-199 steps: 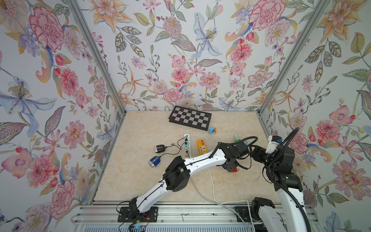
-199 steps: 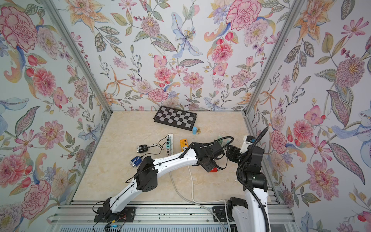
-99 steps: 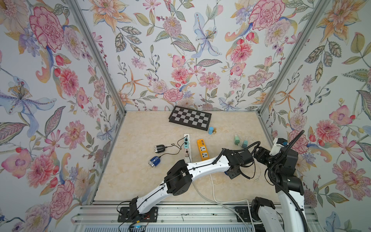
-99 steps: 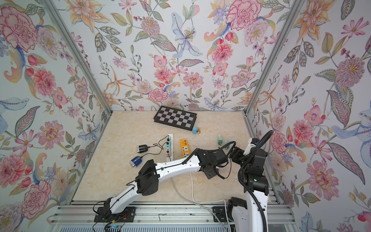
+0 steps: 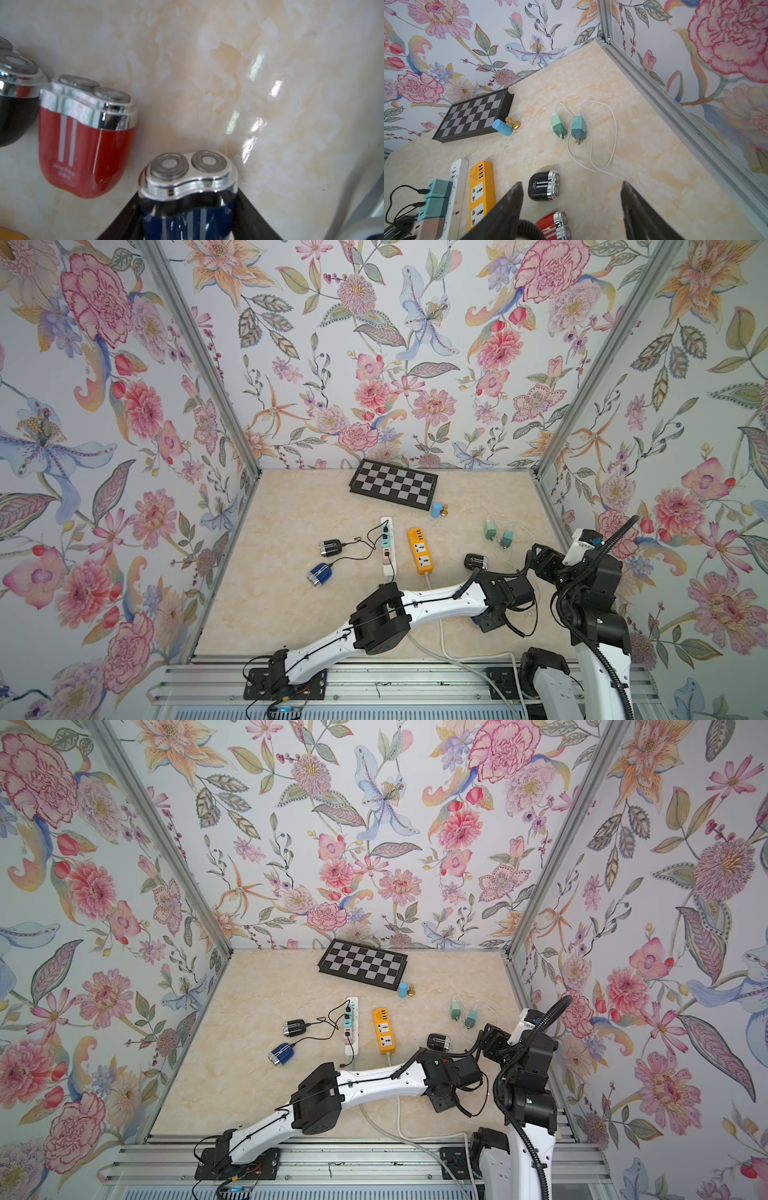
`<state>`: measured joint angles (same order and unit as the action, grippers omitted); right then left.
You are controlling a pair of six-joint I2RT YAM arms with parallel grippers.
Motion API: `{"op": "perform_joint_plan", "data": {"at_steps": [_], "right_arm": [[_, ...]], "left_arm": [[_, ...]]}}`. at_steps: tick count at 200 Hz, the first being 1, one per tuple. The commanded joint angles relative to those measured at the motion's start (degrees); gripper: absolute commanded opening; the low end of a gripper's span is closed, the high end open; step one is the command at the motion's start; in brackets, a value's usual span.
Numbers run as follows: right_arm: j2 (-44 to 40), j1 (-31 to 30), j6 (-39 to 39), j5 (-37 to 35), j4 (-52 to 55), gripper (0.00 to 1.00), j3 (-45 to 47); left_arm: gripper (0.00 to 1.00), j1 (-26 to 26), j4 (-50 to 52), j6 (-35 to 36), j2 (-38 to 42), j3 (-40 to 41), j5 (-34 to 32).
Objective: Unplug the electric shaver
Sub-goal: Place the electric shaver at the center of the board.
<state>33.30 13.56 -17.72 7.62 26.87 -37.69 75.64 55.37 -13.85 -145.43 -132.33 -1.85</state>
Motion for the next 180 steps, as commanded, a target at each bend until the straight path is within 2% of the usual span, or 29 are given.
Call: {"op": "perform_joint_plan", "data": {"at_steps": [1,16,32,40,51,64,70,94,126,180], "right_arm": [[-0.79,-0.20,1.03,1.17,1.27,0.75,1.04],[-0.87,-0.36,1.02,1.31,1.33,0.76,1.22],[-0.98,-0.38,1.10,1.22,1.34,0.76,1.31],[-1.08,-0.38,1.21,1.21,1.34,0.76,1.31],[-1.11,-0.47,1.69,1.26,1.32,0.76,1.06],[-1.11,-0.47,2.28,1.18,1.33,0.76,0.62],[-0.96,-0.55,2.50,1.11,1.34,0.77,0.37],[-0.42,-0.64,3.72,1.69,1.31,0.77,-0.59],[-0.16,-0.64,5.41,2.27,1.34,0.77,-2.03],[1.36,-0.82,10.64,1.33,2.03,0.76,-7.10]], "left_arm": [[0.14,0.63,1.03,1.04,-2.04,-2.00,-1.58],[0.18,0.44,1.53,0.41,-2.94,-2.38,-2.31],[0.28,0.29,2.18,-0.13,-3.25,-2.92,-2.44],[0.37,0.28,2.15,-0.06,-2.99,-2.79,-2.44],[0.57,0.32,1.80,-0.13,-2.18,-2.59,-3.19],[0.74,0.30,1.03,-0.23,-0.99,-2.10,-3.91],[0.78,0.30,0.54,-0.42,-0.46,-1.87,-4.19],[0.86,0.21,-0.43,-0.48,0.94,-1.29,-4.34],[0.88,0.16,0.52,-0.55,2.55,-1.73,-7.04],[0.94,-1.34,-0.65,-1.43,11.25,0.31,-10.62]]}}
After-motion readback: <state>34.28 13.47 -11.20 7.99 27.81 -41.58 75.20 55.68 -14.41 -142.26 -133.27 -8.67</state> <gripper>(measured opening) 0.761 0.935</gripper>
